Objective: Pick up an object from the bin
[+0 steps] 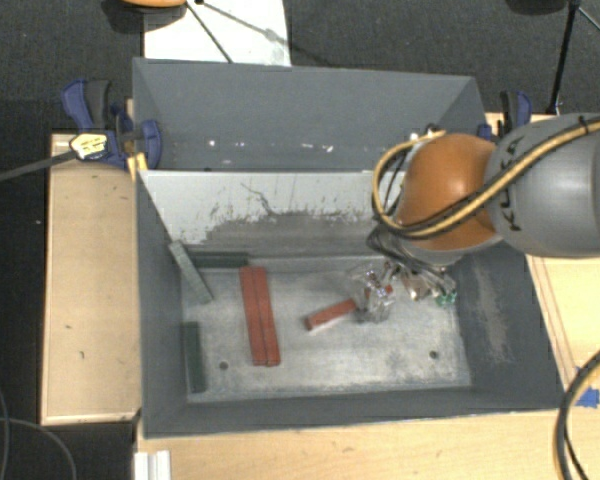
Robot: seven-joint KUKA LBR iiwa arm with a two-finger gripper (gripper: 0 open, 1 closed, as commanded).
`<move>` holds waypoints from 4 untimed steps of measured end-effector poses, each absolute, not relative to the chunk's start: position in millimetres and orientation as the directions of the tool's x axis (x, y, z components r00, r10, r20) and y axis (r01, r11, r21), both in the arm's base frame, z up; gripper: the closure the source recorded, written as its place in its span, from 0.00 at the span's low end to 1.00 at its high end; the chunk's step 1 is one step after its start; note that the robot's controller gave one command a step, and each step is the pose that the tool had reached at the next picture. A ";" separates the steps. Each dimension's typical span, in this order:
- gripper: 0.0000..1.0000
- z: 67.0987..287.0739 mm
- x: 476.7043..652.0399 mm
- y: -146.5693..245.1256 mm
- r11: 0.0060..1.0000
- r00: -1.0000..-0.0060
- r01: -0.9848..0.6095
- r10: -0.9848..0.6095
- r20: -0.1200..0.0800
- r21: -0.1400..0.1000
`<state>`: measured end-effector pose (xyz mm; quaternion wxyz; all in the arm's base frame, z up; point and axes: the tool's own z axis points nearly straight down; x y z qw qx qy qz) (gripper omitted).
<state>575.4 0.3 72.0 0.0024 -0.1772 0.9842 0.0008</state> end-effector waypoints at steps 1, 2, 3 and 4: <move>0.00 70.8 574.5 -0.2 0.938 -0.938 -0.348 -0.348 -0.002 0.001; 1.00 70.8 574.5 -0.3 0.938 -0.938 -0.346 -0.346 -0.002 0.001; 1.00 70.8 574.5 -0.3 0.938 -0.938 -0.346 -0.346 -0.002 0.001; 1.00 259.6 551.4 1.2 0.930 -0.930 -0.367 -0.367 -0.010 -0.004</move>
Offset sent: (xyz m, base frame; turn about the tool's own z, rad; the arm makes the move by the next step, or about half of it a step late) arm 0.0000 0.0000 0.0000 0.0000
